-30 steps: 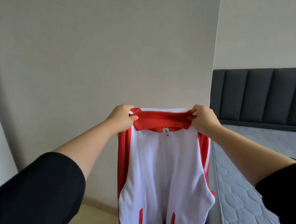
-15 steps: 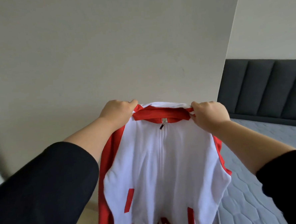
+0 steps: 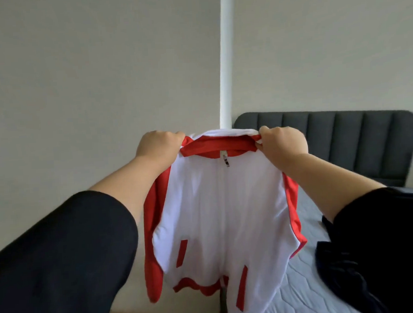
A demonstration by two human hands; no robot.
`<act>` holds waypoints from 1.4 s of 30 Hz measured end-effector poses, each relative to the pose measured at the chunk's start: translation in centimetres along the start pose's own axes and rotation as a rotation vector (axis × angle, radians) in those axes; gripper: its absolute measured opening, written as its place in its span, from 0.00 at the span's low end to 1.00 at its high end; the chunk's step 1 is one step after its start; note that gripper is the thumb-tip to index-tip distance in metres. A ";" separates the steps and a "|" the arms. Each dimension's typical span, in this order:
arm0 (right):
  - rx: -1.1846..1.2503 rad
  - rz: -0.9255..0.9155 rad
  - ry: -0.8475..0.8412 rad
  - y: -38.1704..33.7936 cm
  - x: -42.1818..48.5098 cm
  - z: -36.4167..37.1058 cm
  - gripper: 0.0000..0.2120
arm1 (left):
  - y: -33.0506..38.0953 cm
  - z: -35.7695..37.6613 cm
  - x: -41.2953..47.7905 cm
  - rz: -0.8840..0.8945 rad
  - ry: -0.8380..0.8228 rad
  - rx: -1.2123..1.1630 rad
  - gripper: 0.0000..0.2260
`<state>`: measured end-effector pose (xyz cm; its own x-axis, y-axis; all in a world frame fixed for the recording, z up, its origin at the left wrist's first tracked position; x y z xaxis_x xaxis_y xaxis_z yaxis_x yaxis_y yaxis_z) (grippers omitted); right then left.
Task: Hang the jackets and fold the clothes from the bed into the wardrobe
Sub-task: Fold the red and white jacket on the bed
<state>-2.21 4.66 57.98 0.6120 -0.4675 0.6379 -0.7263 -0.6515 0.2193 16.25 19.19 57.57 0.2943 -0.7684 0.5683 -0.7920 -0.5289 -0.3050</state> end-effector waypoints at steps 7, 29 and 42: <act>-0.083 0.101 0.116 8.8 -6.1 -8.8 0.15 | 7.0 -10.4 -0.9 0.095 0.194 -0.022 0.05; 0.125 0.405 -0.710 14.2 -28.3 24.8 0.13 | 32.1 23.1 -12.2 -0.082 -0.746 -0.453 0.08; 0.805 0.751 -0.433 17.8 -25.3 36.3 0.09 | 34.5 34.7 -7.1 -0.551 -0.696 -1.292 0.14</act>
<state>-19.30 -16.81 18.98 0.2836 -0.9563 0.0711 -0.6376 -0.2435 -0.7309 5.43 -6.10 16.48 0.5817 -0.7938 -0.1774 -0.3050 -0.4150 0.8571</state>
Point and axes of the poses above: each hand's wrist, its own x-axis towards the middle knuckle, its own z-axis out of the palm, y = z × x, the point moved 10 cm from there along x, towards the middle knuckle, and after that the axes turned 9 degrees about -y, right-handed, at the moved point
